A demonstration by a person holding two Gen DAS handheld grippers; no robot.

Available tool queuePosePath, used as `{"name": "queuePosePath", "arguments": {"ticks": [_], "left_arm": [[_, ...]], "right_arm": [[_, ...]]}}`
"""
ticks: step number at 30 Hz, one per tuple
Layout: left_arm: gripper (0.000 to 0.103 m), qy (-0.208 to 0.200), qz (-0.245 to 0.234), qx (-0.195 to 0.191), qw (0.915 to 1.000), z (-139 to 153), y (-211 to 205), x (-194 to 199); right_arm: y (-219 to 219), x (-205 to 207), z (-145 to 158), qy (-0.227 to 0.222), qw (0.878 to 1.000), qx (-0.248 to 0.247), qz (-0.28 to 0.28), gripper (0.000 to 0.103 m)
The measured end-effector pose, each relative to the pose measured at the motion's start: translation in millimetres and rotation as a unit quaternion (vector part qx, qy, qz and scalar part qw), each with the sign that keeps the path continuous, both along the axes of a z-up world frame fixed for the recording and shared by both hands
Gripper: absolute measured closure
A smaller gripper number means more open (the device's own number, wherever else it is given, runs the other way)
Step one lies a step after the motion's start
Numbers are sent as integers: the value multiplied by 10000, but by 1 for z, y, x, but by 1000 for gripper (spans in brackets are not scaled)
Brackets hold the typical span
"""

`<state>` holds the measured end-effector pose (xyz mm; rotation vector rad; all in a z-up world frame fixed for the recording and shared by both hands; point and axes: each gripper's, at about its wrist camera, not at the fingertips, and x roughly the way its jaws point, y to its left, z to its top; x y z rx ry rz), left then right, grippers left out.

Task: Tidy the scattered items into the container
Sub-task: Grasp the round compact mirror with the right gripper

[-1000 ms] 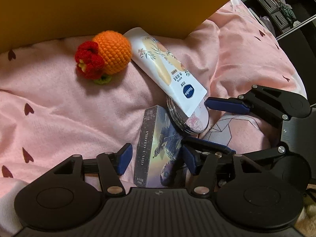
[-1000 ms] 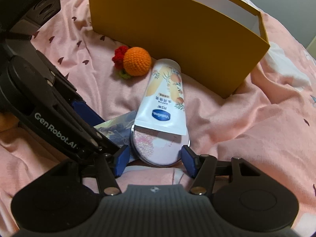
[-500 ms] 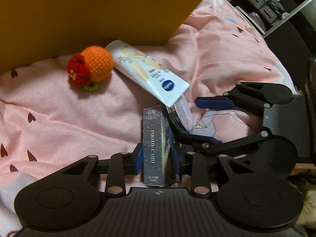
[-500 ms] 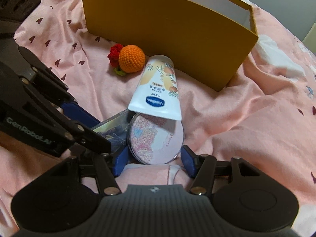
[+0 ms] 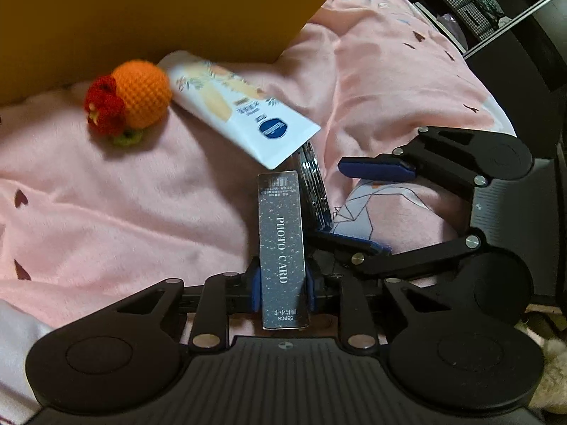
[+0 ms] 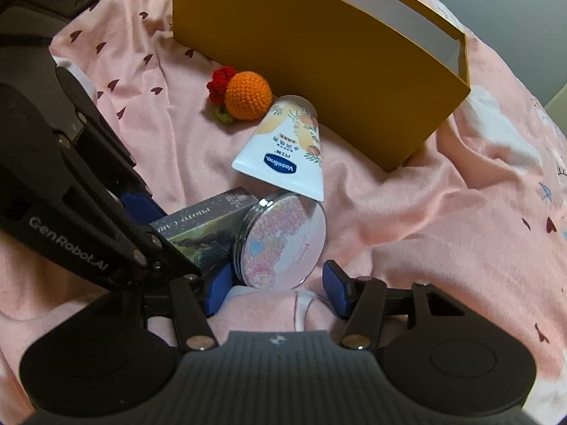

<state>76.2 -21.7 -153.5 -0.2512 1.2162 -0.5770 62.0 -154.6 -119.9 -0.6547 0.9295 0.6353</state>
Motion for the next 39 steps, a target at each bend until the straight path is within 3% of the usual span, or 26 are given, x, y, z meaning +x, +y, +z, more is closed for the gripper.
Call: {"name": "queuePosePath", "arguments": {"ticks": [11,22,31,37,39], "left_arm": [[76,-344,545,587,9962,26,23,-18],[76,-393,1400,1073,9835,46,60,-33],[76,-432,1431,1168,9818,45,64,-35],[76,-438,1427,1158,9820,46,64,-37],[76,-442,1423,1157,9820,46,64,-37]], "right_arm": [[13,-7,0,-212,9990,-97,375,44],[40,-8,-12,-444,9924,-504,1036,40],[49,1,-30,-319,9915,-746,1019,28],[49,8,-33,-224,9922,-782,947,28],[47,9,-32,-197,9927,-749,925,34]]}}
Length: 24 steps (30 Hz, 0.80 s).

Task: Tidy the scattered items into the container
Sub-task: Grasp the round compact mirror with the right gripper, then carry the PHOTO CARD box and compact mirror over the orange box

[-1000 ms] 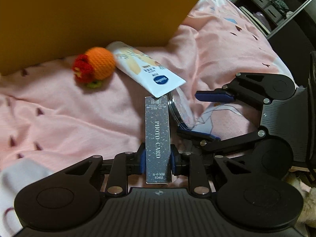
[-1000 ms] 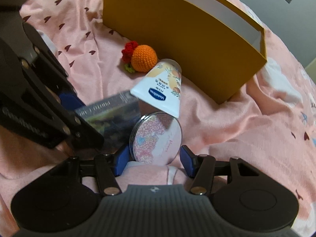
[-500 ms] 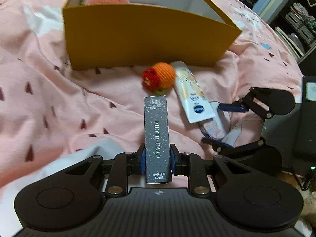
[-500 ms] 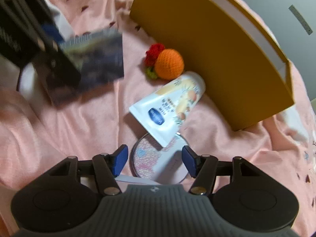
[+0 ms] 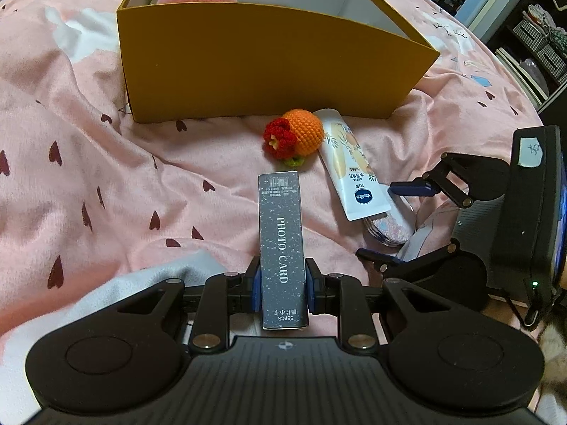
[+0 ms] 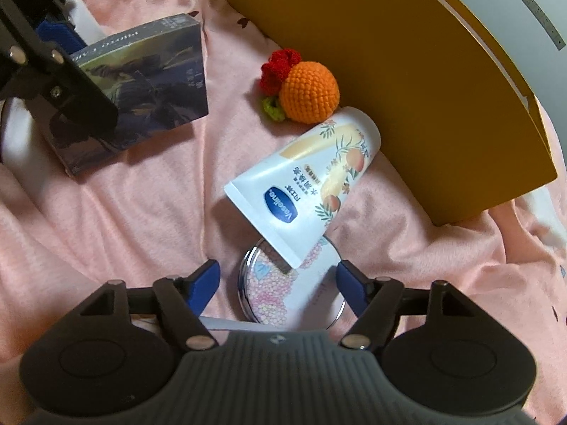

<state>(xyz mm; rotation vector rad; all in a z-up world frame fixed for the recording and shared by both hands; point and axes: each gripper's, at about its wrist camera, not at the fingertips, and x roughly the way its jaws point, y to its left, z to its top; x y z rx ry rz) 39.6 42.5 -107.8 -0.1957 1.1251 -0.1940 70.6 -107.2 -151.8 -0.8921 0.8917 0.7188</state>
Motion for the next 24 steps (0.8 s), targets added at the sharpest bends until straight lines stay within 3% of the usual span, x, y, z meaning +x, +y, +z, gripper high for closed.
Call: {"name": "queuePosePath", "arguments": {"ticks": [8,13,16,24], "left_arm": [[76,25,22,-32,10000,-3,2,0],[76,48,29,-26,10000,-5,2,1],[76,48,36,-28,10000,-5,2,1],[76,-142,-9,-113,9998,-1,3,0]], "right_arm": [[-20,1,27,191,9983,408,-371,65],[-39,2,49,27,9959,615,-658,85],[-48,2,57,-174,9936,669,-897,89],[-55,2,70,31,9858,1129,-1240,89]]}}
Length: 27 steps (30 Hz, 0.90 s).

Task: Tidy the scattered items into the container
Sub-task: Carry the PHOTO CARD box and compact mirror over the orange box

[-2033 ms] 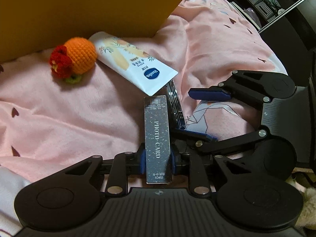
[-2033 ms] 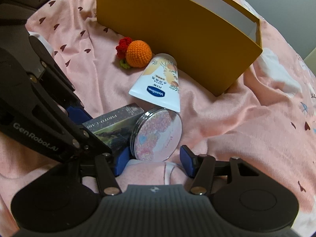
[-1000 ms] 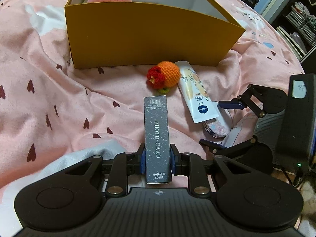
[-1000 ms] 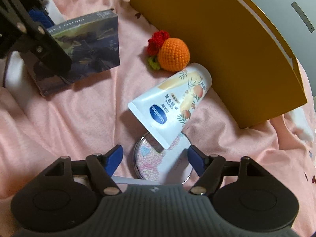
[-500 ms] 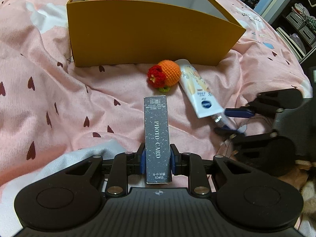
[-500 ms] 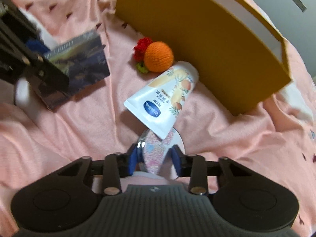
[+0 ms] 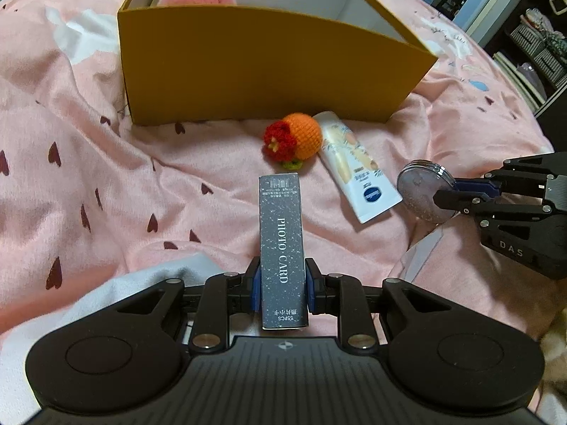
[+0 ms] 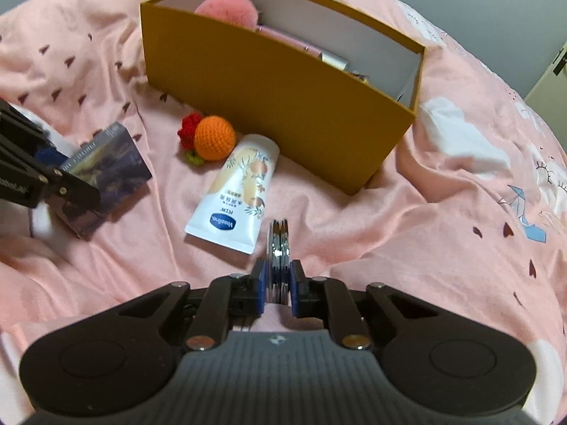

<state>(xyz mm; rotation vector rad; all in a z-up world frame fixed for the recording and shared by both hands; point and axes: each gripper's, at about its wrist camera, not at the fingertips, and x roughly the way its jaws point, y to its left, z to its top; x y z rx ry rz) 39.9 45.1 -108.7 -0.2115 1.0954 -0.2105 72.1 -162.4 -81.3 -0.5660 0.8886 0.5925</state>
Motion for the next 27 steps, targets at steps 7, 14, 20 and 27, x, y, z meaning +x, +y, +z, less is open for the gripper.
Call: {"name": "queuePosePath", "arguments": {"ticks": [7,14,20,27], "left_arm": [[77,-302,-120,-2,9995,17,-1,-1],[77,-585,-229,-72,9980,46,2,7],[77,-869,-389,-71,9954,75,3,21],[77,-1231,-512,8,9911,107,5,44]], "right_arm": [[-3,-6,28,-166,9996,178,158,89],[6,-7,59,-531,9963,256,620,89],[14,3,89,-936,9906,369,932,89],[32,23,108,-1490,9798,220,1317,89]]}}
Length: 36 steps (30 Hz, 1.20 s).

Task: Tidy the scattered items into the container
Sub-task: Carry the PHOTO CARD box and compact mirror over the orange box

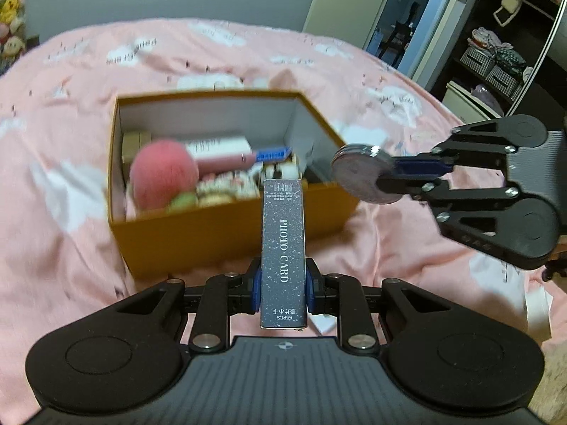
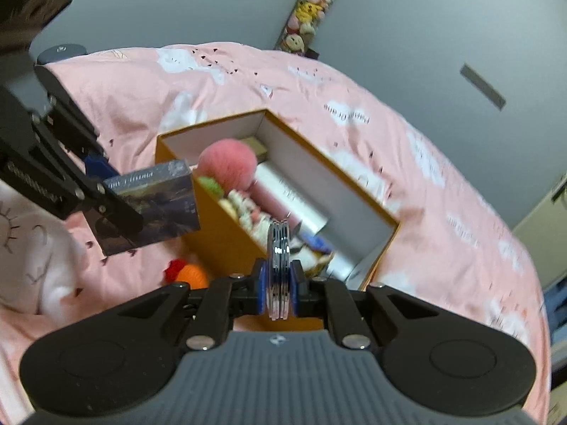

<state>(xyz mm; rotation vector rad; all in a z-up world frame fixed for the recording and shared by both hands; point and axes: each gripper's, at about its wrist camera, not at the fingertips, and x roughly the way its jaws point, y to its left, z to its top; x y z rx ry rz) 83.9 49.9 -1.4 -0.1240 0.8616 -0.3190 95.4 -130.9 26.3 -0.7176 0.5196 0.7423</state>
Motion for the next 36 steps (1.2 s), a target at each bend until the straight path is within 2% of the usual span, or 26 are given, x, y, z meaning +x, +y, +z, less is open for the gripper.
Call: {"name": "queuePosePath", "arguments": {"ticks": [6,12,18,24,31,34,36], "left_arm": [[77,-172,99,134,9997,14,7,27],[77,-191,233,208,9993,16,13,63],[77,-47,260,197,9995,12,22,95],[77,-57,113,396,9991,11,21,125],[77,-130,-224,1006,9946,1,8,159],[77,-184,-505,1429,9883,-6,0,171],[77,-233,-767,1774,9809,-12,-7,176]], "right_arm": [[14,35,0,-268,9994,-199,72,89],[28,80,-10,-408,9985,-370,-71,89],[54,114,-46,-971,9869,-1213,429,89],[67,146,-77,-911,9743,-1894,808,89],[77,168,-103,-817,9590,-2425,1217,89],[78,171,-111,-822,9510,-2647,1371,89],[77,175,-116,-794,9477,-2750,1414,89]]}}
